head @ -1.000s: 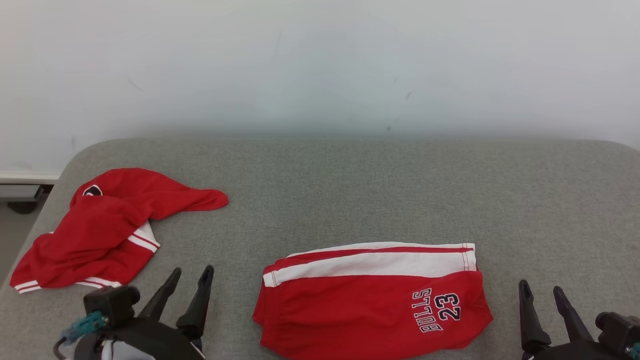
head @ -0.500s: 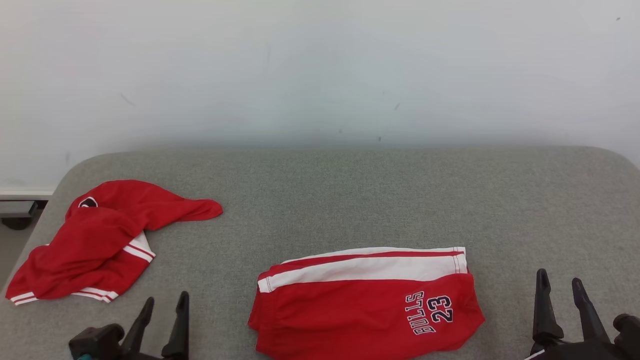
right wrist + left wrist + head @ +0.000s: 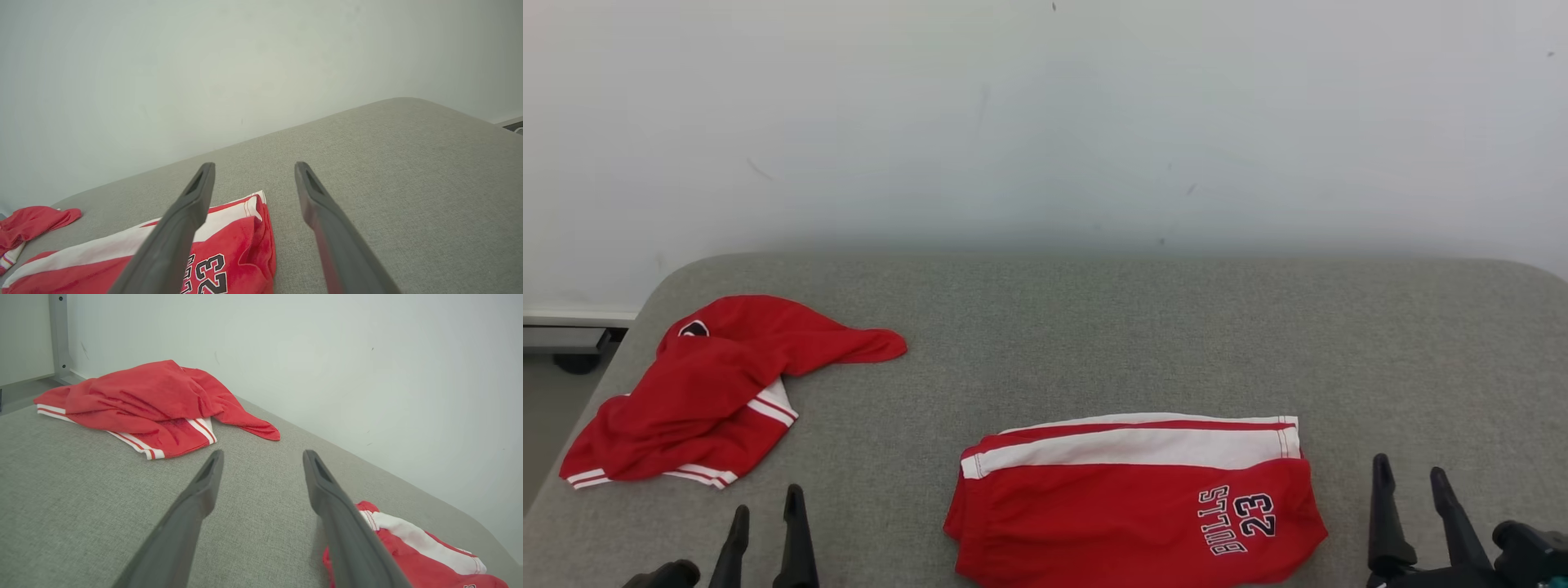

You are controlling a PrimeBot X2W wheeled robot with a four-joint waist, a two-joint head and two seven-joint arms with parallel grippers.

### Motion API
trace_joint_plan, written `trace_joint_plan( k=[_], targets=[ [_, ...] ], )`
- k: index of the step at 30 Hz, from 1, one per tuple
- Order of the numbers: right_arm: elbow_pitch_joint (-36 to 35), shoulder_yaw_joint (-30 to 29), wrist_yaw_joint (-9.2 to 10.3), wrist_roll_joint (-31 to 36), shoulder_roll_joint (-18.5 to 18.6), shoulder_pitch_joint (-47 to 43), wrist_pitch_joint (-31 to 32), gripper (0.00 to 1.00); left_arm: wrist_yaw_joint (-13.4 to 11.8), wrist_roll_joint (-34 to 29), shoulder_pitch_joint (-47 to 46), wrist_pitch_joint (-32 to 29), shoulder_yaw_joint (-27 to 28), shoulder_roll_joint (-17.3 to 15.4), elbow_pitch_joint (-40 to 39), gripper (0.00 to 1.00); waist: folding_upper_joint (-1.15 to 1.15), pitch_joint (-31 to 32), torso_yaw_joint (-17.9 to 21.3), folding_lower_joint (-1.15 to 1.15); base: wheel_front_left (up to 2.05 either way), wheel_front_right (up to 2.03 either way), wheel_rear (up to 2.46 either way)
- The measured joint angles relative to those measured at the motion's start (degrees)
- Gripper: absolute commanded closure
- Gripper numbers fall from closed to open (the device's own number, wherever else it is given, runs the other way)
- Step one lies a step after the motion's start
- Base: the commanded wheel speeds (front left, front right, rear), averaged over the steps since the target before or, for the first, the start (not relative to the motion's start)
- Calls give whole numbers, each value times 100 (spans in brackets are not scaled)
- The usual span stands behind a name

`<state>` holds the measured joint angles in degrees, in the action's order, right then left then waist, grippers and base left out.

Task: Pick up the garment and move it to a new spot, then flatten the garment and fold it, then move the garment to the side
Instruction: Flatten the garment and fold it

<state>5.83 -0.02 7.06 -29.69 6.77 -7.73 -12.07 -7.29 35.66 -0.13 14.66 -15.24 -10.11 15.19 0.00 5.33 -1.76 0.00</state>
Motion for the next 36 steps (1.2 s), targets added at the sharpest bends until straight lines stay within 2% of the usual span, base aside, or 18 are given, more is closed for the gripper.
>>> trace_joint_plan(
  k=[2,9,25,29,36],
  targets=[
    [32,105,0,15,-4,26,-2,0,1,-189,55,0,44,114,-142,0,0,7,-41,0,0,0,0],
    [110,185,0,93,-9,37,44,0,1,-573,131,0,-223,42,-309,0,0,-8,-37,0,0,0,0],
    [132,223,0,164,-1,138,60,0,1,-858,225,-29,-400,-80,-434,0,0,-98,27,0,0,0,0],
    [226,325,0,164,47,188,532,0,1,-880,225,-78,-412,-90,-467,0,0,-113,40,0,0,0,0],
    [302,600,2,287,398,703,2047,0,1,-917,221,-214,-489,-116,-500,0,0,-133,89,0,0,0,0]
  ],
)
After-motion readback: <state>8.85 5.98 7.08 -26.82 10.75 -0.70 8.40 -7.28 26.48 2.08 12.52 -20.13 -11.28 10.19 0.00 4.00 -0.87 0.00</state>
